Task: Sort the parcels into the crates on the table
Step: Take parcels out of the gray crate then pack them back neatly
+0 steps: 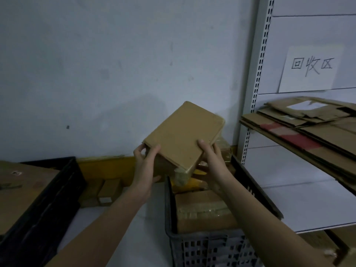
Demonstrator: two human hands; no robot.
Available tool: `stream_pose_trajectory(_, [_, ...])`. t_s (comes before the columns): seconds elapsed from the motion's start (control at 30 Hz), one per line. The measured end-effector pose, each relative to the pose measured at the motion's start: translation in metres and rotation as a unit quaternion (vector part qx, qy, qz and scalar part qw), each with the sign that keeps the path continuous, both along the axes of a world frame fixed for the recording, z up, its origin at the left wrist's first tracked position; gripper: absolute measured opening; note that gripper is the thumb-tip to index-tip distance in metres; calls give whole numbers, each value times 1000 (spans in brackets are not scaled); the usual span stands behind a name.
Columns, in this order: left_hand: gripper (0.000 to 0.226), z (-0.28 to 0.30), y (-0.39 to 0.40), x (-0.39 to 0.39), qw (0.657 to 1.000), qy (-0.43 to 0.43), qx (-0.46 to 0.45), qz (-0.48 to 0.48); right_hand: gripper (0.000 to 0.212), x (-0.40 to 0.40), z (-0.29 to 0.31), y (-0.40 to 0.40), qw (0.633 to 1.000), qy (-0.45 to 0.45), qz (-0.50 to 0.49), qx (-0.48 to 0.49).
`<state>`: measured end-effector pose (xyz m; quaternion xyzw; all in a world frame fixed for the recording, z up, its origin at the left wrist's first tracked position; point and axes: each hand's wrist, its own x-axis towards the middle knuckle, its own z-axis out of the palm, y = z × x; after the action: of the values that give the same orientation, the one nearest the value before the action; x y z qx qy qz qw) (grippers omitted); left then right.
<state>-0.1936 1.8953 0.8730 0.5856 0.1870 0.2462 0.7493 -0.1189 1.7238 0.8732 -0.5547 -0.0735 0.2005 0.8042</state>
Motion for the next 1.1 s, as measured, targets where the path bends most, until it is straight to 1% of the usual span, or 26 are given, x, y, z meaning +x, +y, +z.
stream_pose_trajectory(0.03, [38,0,7,-4,1000,15,8,-8,74,2,2,0,1000,0,-5,-8])
stream_pose_trajectory(0.07, [39,2,15,-7,999,26,13,-17,72,4,4,0,1000,1,-7,-17])
stream_pose_trajectory(0.2, [67,15,40,-22,996,67,45,-43,74,11,5,7,997,-21,1,-76])
stream_pose_trajectory(0.27, [70,20,49,-27,991,92,53,-81,78,14,1,15,994,-36,12,-104])
stream_pose_trajectory(0.33, [68,20,54,-28,983,121,78,-112,81,13,-2,23,992,-47,24,-117])
stream_pose_trajectory(0.43, [59,15,60,-28,981,139,86,-109,81,12,-4,32,991,-52,29,-120])
stream_pose_trajectory(0.57, [39,10,67,-25,988,115,59,-81,74,13,-6,37,990,-48,72,-113])
stream_pose_trajectory(0.63, [34,6,72,-25,993,95,46,-62,69,17,-7,39,986,-64,76,-132])
stream_pose_trajectory(0.67, [34,4,75,-25,994,87,42,-51,66,22,-9,39,985,-73,54,-147])
stream_pose_trajectory(0.73, [33,1,82,-26,996,80,37,-24,54,36,-14,37,978,-95,-34,-182])
stream_pose_trajectory(0.8, [33,-3,90,-27,997,77,22,2,36,54,-23,31,961,-124,-118,-218])
stream_pose_trajectory(0.83, [35,-6,94,-28,997,73,8,14,31,63,-29,28,951,-134,-142,-239])
stream_pose_trajectory(0.87, [37,-8,97,-29,997,70,-3,24,33,70,-35,25,943,-135,-153,-264])
stream_pose_trajectory(0.9, [39,-12,100,-30,997,66,-10,32,43,77,-43,23,936,-125,-154,-291])
stream_pose_trajectory(0.97, [42,-19,105,-32,997,55,-18,44,68,88,-58,22,926,-82,-127,-345])
stream_pose_trajectory(1.0, [44,-23,107,-32,997,50,-22,48,78,92,-65,23,926,-59,-108,-358])
stream_pose_trajectory(1.03, [46,-27,110,-33,997,50,-24,51,85,95,-70,25,930,-39,-92,-353])
stream_pose_trajectory(1.1, [45,-34,117,-36,997,61,-20,51,90,98,-76,31,941,-12,-77,-330])
